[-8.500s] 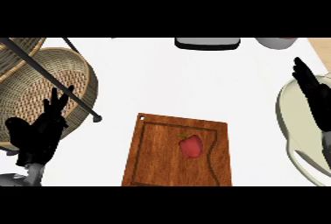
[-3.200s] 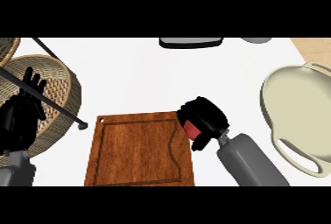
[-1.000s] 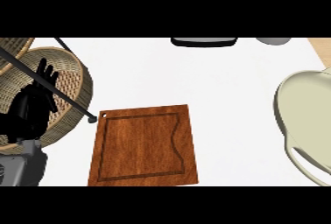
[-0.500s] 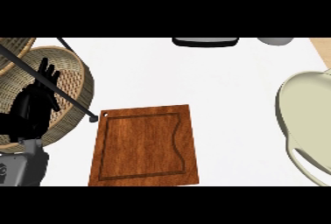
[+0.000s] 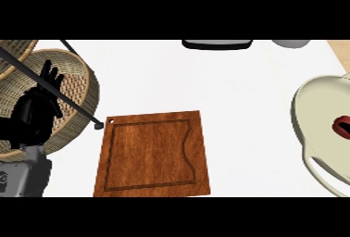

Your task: Pick the bell pepper from the cutting board and place it in the pot

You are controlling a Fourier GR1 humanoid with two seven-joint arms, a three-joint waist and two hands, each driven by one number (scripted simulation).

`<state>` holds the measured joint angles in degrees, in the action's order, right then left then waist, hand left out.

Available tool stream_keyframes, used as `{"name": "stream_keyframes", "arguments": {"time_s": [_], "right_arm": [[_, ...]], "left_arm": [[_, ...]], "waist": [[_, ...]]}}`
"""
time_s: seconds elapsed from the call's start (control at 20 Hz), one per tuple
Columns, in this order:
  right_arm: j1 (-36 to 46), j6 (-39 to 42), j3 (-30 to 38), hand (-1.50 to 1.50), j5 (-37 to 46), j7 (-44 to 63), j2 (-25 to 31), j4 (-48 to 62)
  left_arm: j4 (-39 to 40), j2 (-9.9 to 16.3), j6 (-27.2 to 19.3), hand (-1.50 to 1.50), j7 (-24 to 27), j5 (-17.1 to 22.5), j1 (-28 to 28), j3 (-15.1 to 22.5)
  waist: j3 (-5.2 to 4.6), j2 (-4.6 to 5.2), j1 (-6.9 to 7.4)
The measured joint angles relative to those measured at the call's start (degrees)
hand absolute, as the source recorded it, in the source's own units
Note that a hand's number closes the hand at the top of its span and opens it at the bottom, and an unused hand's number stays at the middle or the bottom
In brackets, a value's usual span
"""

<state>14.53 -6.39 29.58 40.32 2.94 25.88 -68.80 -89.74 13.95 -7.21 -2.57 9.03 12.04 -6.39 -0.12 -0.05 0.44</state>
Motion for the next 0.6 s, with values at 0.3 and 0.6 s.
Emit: {"name": "stream_keyframes", "arguments": {"time_s": [0.3, 0.6], "right_arm": [[1.7, -0.7, 5.0, -1.50, -9.1, -2.3, -1.7, -3.0], [2.2, -0.1, 12.1, -1.50, -19.0, -1.6, -1.5, -4.7]], "left_arm": [[0.1, 0.0, 1.2, 0.00, 0.5, 0.5, -0.4, -0.6], [-0.8, -0.6, 0.6, 0.00, 0.4, 0.0, -1.2, -0.9]], "waist": [[0.02, -0.18, -0.47], [0.03, -0.24, -0.65]]}}
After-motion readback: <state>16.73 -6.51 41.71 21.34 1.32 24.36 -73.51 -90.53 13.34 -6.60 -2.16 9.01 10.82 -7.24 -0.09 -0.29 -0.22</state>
